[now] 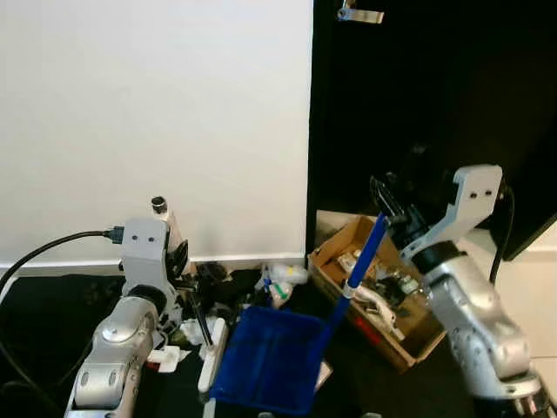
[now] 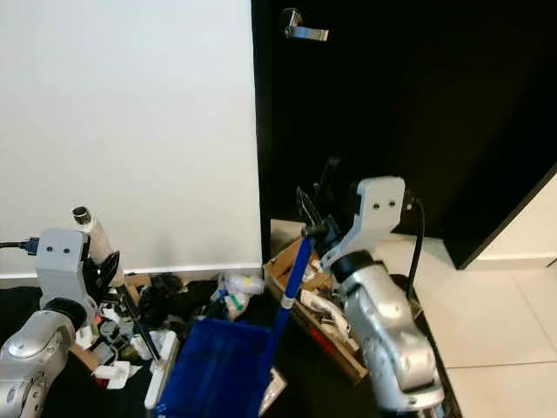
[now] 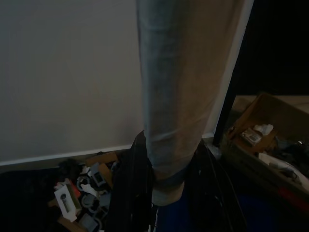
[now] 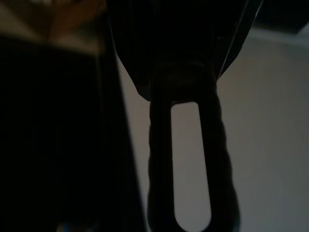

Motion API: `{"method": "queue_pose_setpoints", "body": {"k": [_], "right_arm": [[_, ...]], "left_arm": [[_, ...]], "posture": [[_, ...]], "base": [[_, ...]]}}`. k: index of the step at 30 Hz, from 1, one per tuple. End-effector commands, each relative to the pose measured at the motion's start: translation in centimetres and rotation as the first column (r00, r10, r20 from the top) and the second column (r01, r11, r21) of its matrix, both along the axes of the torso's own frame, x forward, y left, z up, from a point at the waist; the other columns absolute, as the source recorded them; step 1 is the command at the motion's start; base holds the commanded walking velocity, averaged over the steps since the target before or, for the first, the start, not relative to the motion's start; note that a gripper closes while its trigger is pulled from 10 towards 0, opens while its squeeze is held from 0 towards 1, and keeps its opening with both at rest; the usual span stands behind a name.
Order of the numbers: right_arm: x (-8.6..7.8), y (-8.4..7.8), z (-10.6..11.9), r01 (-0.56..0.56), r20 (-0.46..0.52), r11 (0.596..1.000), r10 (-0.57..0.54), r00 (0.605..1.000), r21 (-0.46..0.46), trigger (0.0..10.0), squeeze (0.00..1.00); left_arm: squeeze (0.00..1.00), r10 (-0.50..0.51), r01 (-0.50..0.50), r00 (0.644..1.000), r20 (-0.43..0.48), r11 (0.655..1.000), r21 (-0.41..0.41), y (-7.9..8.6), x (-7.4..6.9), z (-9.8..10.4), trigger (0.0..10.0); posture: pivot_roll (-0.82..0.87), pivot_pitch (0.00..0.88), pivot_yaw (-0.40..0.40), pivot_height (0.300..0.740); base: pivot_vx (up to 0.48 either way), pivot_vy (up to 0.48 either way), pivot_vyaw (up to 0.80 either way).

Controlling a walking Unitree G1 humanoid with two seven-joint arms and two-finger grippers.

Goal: Sweep floor

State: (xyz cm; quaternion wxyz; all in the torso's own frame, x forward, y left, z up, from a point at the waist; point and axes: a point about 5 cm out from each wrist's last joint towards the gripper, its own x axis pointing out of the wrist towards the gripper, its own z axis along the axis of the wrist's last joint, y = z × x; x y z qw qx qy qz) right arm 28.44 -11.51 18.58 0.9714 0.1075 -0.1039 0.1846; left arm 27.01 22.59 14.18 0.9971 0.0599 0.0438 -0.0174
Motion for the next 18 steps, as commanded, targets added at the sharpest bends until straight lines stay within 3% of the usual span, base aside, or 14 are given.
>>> {"method": "queue_pose_setpoints", "body": {"k": [1,2,4,15,18], "right_arm": [[-0.4,0.7,-1.3,0.01,-0.001,0.997,-0.01,1.0,-0.072,10.0,0.0],[-0.4,0.7,-1.3,0.01,-0.001,0.997,-0.01,1.0,-0.072,10.0,0.0],[-0.7,0.8,-2.3,0.039,0.024,0.979,-0.035,0.999,-0.201,10.0,0.0],[-2.6,0.6,-3.5,0.03,-0.023,0.979,-0.036,0.999,-0.202,10.0,0.0],[-3.1,0.4,-3.8,0.038,-0.006,0.964,-0.041,0.999,-0.264,10.0,0.0]], "left_arm": [[0.0,0.003,-0.003,1.0,0.005,1.0,0.012,-0.1,-0.3,-0.4,10.0],[0.0,0.003,-0.003,1.0,0.005,1.0,0.012,-0.1,-0.3,-0.4,10.0],[0.0,-0.001,0.001,1.0,-0.001,1.0,0.012,-0.1,-0.3,-0.6,10.0],[0.0,-0.032,0.032,0.999,-0.014,1.0,0.001,-0.9,0.2,-1.3,10.0],[0.0,-0.039,0.039,0.999,-0.015,0.999,-0.001,-1.1,0.3,-1.4,10.0]], "posture": [[0.05,0.152,0.046,0.74],[0.05,0.152,0.046,0.74],[0.05,0.154,0.047,0.74],[0.04,0.16,0.05,0.74],[0.03,0.163,0.052,0.74]], "base": [[0.0,0.0,0.0],[0.0,0.0,0.0],[0.0,0.0,0.0],[0.0,0.0,0.0],[0.0,0.0,0.0]]}}
